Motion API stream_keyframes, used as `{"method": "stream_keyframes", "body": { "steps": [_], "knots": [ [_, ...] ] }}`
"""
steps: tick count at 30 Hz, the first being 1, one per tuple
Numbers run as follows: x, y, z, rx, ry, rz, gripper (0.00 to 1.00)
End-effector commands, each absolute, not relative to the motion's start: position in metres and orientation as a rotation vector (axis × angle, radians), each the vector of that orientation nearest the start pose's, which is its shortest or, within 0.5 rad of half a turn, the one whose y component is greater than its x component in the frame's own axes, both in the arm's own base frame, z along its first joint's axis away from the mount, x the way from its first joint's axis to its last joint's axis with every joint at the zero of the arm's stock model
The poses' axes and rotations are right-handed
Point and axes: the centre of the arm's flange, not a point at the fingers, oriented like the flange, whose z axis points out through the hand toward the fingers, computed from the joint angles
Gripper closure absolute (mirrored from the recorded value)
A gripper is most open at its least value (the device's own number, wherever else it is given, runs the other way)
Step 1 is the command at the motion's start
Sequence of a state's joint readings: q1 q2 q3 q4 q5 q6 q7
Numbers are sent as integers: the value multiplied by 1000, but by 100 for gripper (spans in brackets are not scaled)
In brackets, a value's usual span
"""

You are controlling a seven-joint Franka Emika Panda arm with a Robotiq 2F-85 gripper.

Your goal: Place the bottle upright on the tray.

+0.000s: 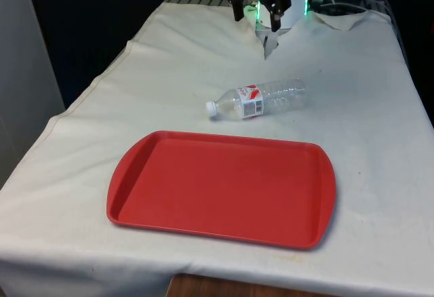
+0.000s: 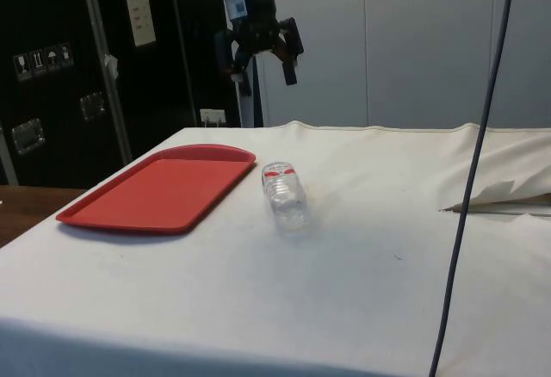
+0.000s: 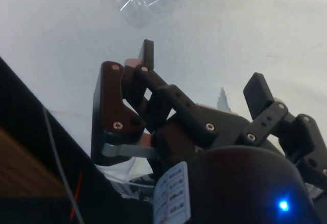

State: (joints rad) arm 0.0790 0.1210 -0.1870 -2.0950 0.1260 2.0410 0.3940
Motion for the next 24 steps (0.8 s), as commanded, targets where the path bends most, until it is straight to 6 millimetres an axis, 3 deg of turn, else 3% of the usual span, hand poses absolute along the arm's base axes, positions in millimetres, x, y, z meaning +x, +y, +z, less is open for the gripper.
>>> {"method": "stream_keyframes", "body": {
  "steps": [1, 24],
  "knots": [
    [543, -50, 351, -2929, 877, 280, 0],
    [541, -52, 330, -2858, 1042, 354, 0]
  ]
}}
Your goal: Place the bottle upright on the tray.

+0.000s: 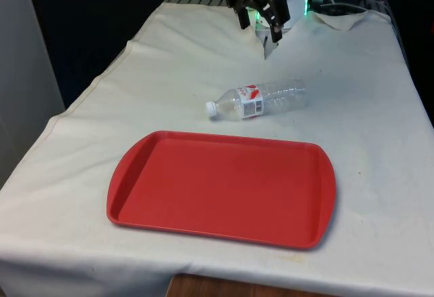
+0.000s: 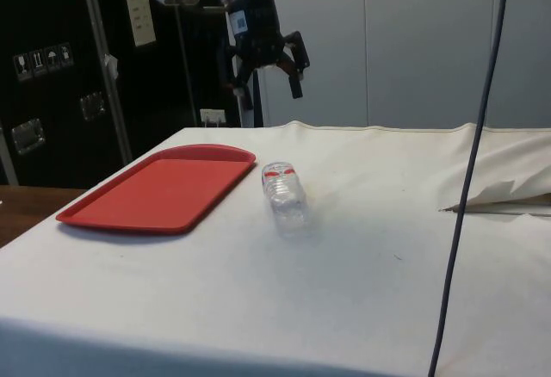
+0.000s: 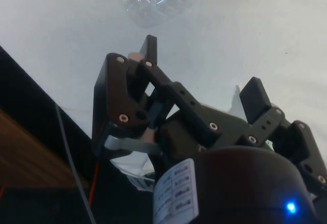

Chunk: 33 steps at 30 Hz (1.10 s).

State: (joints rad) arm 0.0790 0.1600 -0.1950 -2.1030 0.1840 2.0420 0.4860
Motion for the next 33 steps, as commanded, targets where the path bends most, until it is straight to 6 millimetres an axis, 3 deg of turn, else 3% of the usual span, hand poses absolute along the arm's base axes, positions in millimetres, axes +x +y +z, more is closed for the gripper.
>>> {"method": "stream_keyframes", "body": {
  "steps": [1, 20, 33],
  "knots": [
    [541, -52, 325, -2833, 1069, 354, 0],
    [541, -53, 295, -2736, 1179, 443, 0],
    [556, -72, 285, -2711, 1229, 448, 0]
  ]
}}
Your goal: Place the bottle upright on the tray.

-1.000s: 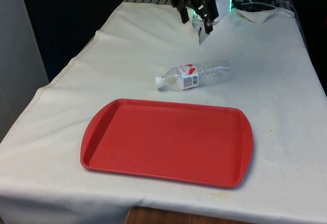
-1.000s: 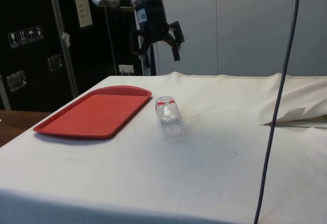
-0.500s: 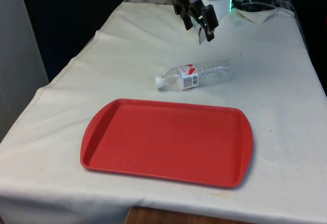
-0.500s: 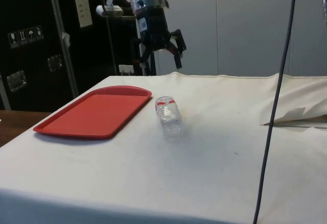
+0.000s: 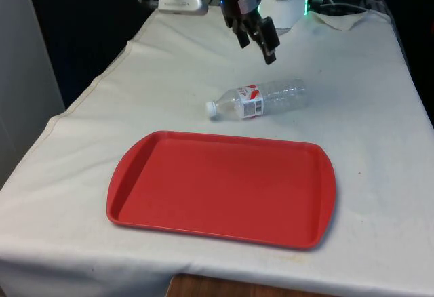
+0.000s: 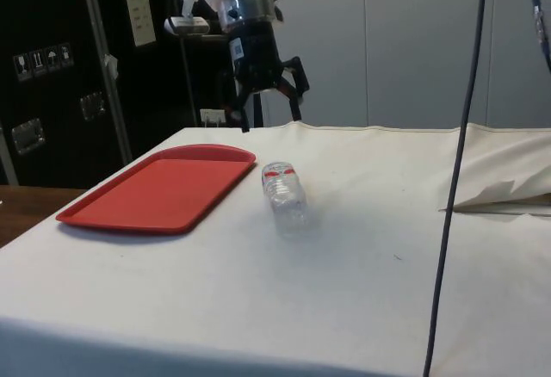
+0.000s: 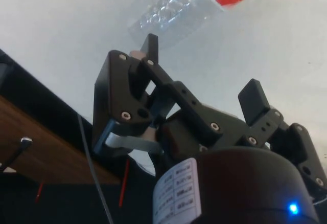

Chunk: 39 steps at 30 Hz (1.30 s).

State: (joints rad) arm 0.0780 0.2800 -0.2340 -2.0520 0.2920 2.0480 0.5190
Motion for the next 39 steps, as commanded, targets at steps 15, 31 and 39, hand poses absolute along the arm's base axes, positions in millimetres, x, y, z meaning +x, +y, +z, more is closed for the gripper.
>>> {"method": "stream_keyframes", "body": {
  "steps": [15, 31, 39],
  "knots": [
    [564, -93, 260, -2676, 1283, 482, 0],
    [566, -110, 227, -2614, 1340, 534, 0],
    [566, -118, 210, -2578, 1368, 560, 0]
  ]
}}
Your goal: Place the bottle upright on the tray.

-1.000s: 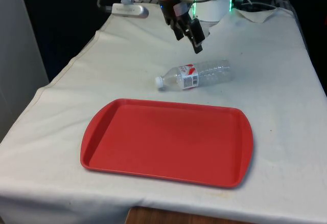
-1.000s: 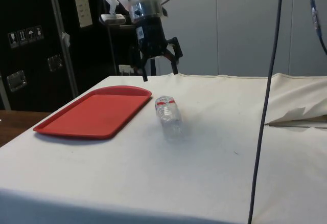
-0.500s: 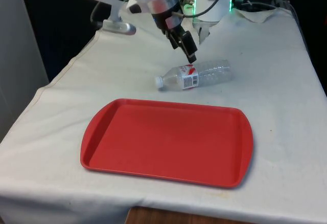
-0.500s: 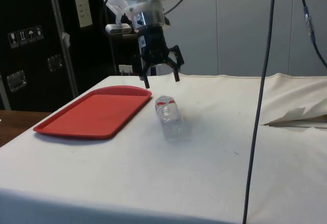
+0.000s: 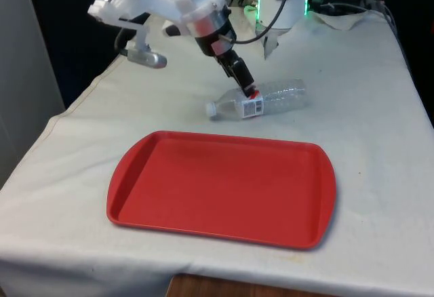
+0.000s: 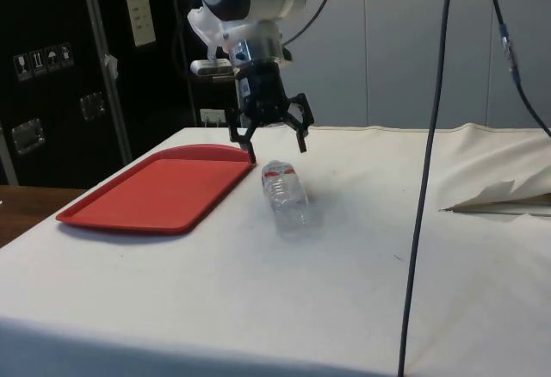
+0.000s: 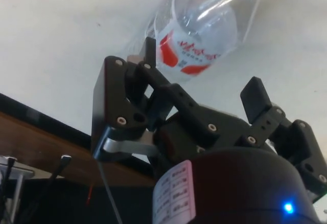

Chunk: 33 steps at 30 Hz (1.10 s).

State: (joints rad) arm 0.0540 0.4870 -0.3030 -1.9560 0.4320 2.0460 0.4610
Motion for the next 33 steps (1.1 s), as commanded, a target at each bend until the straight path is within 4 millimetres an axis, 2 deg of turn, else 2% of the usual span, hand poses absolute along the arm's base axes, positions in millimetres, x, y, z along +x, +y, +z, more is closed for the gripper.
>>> {"method": "stream_keyframes", "body": {
  "steps": [1, 18, 33],
  "knots": [
    [566, -119, 208, -2573, 1371, 564, 0],
    [566, -136, 169, -2491, 1420, 628, 0],
    [567, -144, 157, -2425, 1413, 688, 0]
  ]
}}
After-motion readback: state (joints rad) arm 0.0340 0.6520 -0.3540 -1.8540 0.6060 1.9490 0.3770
